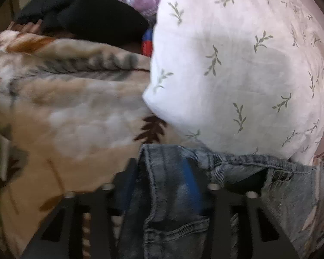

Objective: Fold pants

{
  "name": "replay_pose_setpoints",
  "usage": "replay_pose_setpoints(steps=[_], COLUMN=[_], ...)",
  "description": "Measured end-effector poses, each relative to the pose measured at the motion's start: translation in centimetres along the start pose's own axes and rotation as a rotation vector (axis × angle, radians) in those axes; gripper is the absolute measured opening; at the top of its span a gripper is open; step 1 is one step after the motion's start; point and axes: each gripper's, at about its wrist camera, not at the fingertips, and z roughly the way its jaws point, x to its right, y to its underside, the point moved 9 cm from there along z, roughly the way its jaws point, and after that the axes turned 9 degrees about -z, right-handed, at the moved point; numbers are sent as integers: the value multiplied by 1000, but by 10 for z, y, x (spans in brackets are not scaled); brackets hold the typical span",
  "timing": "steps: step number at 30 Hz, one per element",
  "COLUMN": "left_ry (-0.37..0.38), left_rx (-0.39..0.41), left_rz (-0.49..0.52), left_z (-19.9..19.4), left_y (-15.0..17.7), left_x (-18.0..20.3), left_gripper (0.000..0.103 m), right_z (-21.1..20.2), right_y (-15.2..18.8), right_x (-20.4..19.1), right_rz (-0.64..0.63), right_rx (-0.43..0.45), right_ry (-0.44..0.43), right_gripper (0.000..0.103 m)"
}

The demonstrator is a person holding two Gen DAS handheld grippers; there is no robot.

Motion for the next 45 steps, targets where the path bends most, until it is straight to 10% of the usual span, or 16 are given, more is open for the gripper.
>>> replay_pose_setpoints(steps=[7,18,32,37,45], left_ry=[59,89,95,158,249], left_rx=[-22,-24,25,79,152], left_rz=[-27,-60,-45,-58,-89], left_z=[7,7,8,-22,-106], left_y=[-5,-5,3,2,0], left_x=[-1,-25,-8,2,-4], left_gripper=[6,5,4,4,4], right_z=[18,47,135,124,57], right_y=[-11,-25,-21,-22,-26], right_x=[13,21,-3,-12,-12], right_rz=[24,33,51,0,17], right_rx=[-6,-70,-217,-174,-62], right_ry=[35,21,-22,-4,-36], right_gripper=[90,90,47,18,15])
